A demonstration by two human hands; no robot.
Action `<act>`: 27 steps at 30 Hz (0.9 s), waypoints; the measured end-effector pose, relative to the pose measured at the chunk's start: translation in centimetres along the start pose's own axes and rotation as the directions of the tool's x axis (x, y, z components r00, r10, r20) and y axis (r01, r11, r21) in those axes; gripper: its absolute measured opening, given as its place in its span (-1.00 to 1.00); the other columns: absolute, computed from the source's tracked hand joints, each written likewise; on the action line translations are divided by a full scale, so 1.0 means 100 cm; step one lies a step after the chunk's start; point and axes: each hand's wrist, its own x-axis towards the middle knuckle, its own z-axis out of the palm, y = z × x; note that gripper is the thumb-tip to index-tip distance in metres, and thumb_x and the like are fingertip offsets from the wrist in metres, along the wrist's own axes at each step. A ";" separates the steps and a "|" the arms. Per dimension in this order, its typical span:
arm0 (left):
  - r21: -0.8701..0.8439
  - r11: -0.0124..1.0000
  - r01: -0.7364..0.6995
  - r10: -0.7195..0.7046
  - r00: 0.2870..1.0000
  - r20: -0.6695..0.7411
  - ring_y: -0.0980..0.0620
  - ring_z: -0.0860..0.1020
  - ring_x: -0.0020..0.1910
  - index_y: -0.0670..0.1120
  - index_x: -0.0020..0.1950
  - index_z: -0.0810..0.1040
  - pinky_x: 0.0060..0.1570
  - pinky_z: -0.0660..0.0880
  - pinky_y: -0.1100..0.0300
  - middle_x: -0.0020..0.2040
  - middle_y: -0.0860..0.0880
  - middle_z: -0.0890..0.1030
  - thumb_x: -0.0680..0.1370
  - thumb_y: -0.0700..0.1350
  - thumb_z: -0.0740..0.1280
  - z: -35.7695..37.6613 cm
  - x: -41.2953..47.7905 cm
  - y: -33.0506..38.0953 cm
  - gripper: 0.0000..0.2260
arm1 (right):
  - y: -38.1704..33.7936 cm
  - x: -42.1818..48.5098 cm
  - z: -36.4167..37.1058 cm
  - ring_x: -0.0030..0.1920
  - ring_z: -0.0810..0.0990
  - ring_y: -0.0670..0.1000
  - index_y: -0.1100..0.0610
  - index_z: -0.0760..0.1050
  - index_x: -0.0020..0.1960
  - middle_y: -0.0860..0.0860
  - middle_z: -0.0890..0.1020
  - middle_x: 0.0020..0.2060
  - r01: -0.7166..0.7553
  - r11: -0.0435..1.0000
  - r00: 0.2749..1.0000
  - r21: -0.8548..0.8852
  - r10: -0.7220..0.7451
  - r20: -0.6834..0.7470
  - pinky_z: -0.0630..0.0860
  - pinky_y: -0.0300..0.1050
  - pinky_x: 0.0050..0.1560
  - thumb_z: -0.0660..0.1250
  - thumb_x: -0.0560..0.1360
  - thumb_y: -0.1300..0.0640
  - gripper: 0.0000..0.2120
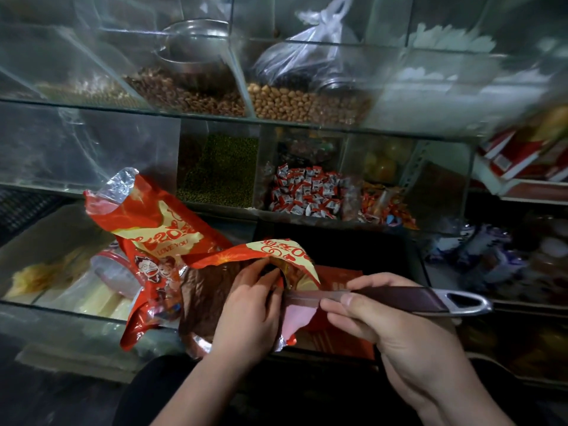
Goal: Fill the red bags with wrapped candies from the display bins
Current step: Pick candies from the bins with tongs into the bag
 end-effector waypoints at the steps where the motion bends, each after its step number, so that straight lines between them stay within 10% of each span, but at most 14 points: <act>1: 0.007 0.999 -0.032 0.032 0.999 -0.019 0.01 0.42 0.36 -0.12 0.31 0.60 0.38 0.27 0.23 0.36 -0.05 0.51 0.63 -0.06 0.27 -0.002 -0.002 0.003 -0.70 | -0.002 -0.001 -0.002 -0.14 0.79 0.24 0.14 0.68 -0.33 0.30 0.74 -0.25 0.007 1.000 1.000 0.017 -0.007 0.003 0.69 -0.15 -0.27 0.39 0.50 0.49 -0.65; 17: 0.087 0.911 -0.404 0.409 0.853 -0.325 0.01 0.54 -0.04 -0.15 -0.01 0.65 -0.01 0.49 0.12 -0.04 -0.01 0.61 0.60 -0.12 0.30 -0.039 0.061 0.094 -0.85 | -0.067 -0.016 -0.045 -0.22 0.77 0.30 0.08 0.69 -0.37 0.30 0.72 -0.29 0.241 0.940 0.970 0.240 -0.239 -0.038 0.69 -0.09 -0.33 0.53 0.01 0.16 -0.81; 27: 0.011 0.831 -0.556 0.547 0.815 -0.190 -0.06 0.53 -0.06 -0.11 -0.01 0.65 -0.02 0.48 0.03 -0.09 -0.02 0.59 0.61 -0.12 0.31 0.033 0.164 0.172 -0.86 | -0.092 0.023 -0.091 -0.29 0.78 0.12 0.20 0.54 -0.15 0.06 0.70 -0.40 0.449 0.852 0.866 0.271 -0.340 -0.366 0.69 -0.18 -0.30 0.28 0.57 0.45 -0.78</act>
